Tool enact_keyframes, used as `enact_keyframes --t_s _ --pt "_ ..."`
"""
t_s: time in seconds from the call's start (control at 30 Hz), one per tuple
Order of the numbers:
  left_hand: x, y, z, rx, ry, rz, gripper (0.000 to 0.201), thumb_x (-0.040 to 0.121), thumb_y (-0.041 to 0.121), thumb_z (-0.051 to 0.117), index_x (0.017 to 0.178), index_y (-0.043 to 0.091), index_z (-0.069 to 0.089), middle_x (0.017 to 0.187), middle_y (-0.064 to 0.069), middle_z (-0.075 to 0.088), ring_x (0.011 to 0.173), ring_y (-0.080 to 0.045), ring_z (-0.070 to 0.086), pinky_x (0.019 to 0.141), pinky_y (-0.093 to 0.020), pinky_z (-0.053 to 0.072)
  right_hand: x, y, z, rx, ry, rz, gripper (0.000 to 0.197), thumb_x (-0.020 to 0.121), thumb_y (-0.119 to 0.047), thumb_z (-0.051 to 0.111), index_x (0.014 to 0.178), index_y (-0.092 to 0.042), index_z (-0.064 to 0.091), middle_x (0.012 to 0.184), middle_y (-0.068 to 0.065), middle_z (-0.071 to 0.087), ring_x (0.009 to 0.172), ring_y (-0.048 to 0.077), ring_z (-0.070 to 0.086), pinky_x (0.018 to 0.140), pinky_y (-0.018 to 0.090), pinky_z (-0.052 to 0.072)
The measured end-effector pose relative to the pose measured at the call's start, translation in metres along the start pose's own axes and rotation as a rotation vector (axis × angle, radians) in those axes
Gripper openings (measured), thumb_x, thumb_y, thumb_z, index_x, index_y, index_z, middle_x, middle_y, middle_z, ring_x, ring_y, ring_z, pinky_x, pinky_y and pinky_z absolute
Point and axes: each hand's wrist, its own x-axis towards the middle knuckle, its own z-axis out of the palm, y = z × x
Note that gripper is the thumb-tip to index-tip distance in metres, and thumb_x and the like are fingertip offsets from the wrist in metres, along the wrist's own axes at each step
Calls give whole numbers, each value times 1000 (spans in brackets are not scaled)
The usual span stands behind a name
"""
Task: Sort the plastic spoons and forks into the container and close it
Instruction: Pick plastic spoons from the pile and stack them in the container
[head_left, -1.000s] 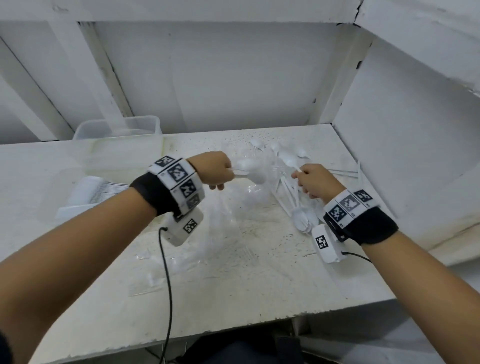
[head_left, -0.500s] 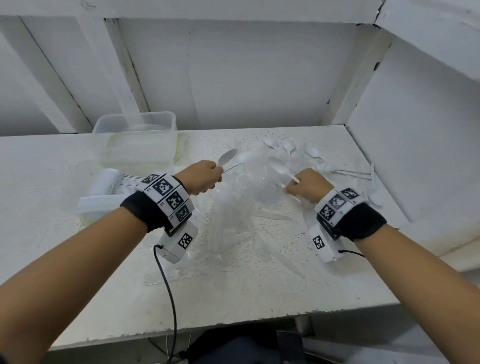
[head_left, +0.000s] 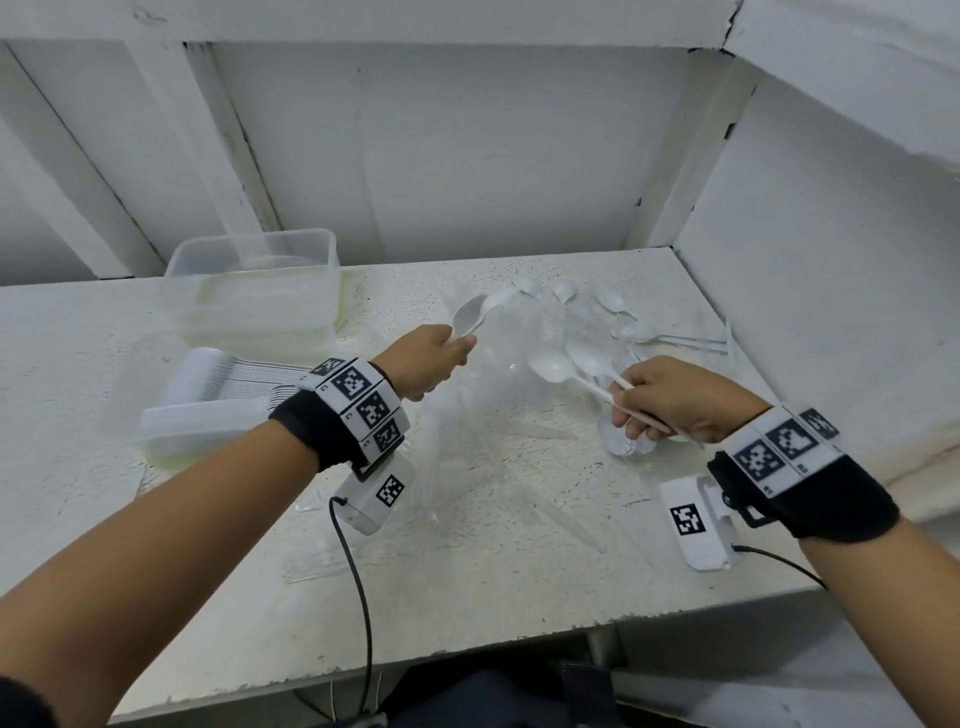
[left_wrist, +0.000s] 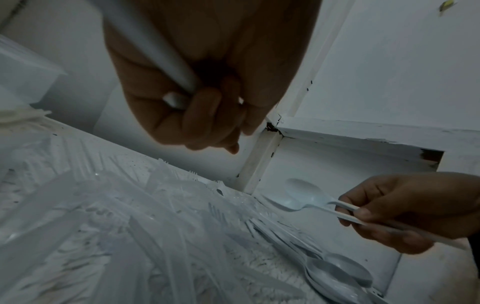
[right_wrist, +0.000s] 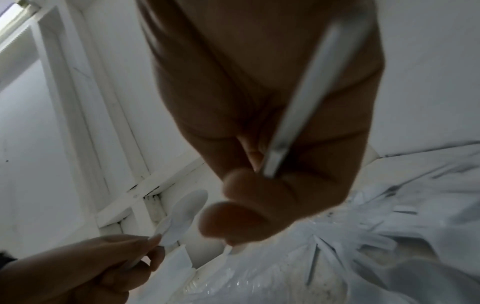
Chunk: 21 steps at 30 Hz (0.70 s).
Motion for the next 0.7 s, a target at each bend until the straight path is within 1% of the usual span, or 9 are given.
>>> enact_keyframes --t_s 0.07,0.13,0.27,0.37,0.43,0.5,0.57,0.67,0.7 --pt "2 1 4 -45 -18 20 29 100 32 36 96 9 52 69 -2 42 54 -13 34 48 -23 30 -3 6 -1 54 0 29 21 95 -1 39 82 -5 54 75 11 61 59 16 57 46 19 46" --pt "3 4 10 -38 -53 63 23 100 27 36 98 11 52 69 -1 43 55 -12 36 47 -22 31 -2 11 -2 138 50 65 23 94 1 34 81 -4 53 74 11 59 58 17 55 46 20 45" --pt "7 23 30 194 -180 215 22 100 26 36 106 14 54 71 5 45 55 -8 37 47 -15 31 7 20 -12 445 168 118 22 87 0 30 72 -11 43 51 1 42 32 7 30 33 14 21" --pt "11 39 53 413 -259 389 29 98 29 42 115 9 56 81 7 50 66 -8 45 60 -18 36 10 20 -19 513 242 136 15 93 -14 38 82 -16 48 48 -4 33 29 4 21 34 11 15" --pt "16 45 70 553 -331 478 29 95 32 49 115 11 58 90 7 51 78 -10 48 72 -23 39 12 20 -22 445 236 98 17 96 -29 44 87 -16 51 46 -6 30 30 3 21 34 11 16" --pt "18 50 86 706 -382 561 28 94 33 51 110 12 59 87 6 52 79 -13 48 64 -24 36 15 22 -22 415 223 70 23 96 -33 45 87 -13 53 40 -9 29 30 4 22 33 13 17" --pt "20 53 98 822 -388 613 27 94 34 51 107 13 60 85 2 55 79 -17 50 58 -24 34 18 25 -23 412 227 69 24 96 -29 46 85 -10 54 42 -6 30 29 4 25 33 13 20" --pt "25 55 108 957 -369 630 30 94 34 50 117 18 59 101 -3 63 93 -22 57 69 -25 38 19 29 -22 387 229 63 20 96 -19 46 83 -7 56 55 1 39 32 5 34 34 15 28" --pt "26 55 110 992 -362 642 30 95 34 49 117 18 59 100 -3 63 94 -22 57 70 -26 38 19 30 -22 382 222 56 20 96 -17 46 82 -7 56 58 2 41 34 6 36 34 16 29"
